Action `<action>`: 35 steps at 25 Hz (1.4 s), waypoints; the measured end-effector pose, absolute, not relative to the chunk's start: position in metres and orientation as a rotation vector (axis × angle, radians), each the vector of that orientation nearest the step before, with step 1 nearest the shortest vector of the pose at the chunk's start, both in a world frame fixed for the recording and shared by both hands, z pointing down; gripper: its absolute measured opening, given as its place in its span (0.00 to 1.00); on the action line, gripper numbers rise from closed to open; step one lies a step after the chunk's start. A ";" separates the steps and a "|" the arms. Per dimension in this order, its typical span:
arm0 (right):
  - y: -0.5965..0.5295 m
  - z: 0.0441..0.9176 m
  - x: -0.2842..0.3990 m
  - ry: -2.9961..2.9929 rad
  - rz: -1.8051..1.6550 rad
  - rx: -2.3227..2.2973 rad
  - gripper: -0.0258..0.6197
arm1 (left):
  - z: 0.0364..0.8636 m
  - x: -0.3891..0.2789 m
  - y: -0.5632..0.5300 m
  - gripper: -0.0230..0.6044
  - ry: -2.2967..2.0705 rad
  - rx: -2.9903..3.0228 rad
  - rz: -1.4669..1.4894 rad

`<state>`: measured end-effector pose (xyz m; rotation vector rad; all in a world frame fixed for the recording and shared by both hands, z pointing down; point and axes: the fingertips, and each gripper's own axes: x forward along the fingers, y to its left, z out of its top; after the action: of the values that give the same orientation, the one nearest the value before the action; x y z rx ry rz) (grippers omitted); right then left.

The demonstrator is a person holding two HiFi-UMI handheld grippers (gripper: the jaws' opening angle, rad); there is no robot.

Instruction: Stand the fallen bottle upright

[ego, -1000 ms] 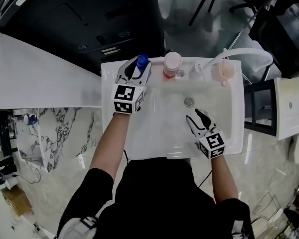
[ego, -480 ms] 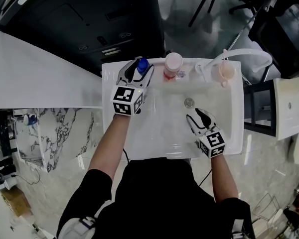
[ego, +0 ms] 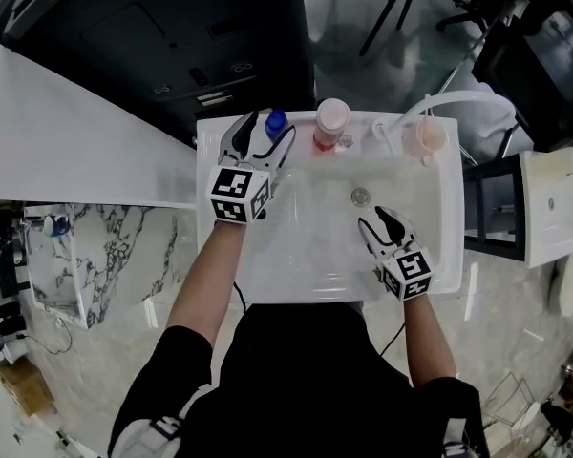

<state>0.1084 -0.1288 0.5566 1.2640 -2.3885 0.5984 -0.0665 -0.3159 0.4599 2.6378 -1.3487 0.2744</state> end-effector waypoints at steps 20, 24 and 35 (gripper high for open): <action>-0.155 0.431 0.157 -2.603 0.313 1.462 0.28 | 0.390 -0.102 -0.220 0.32 -1.630 2.544 0.005; -0.157 0.417 0.169 -2.668 0.258 1.434 0.28 | 0.385 -0.100 -0.196 0.22 -1.656 2.518 -0.025; -0.151 0.410 0.184 -2.711 0.237 1.487 0.22 | 0.396 -0.086 -0.148 0.12 -1.654 2.514 0.002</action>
<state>0.1840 -0.1511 0.4095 1.4867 -2.7108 0.2368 -0.0863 -0.1482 0.3959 2.5141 -1.6539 0.0020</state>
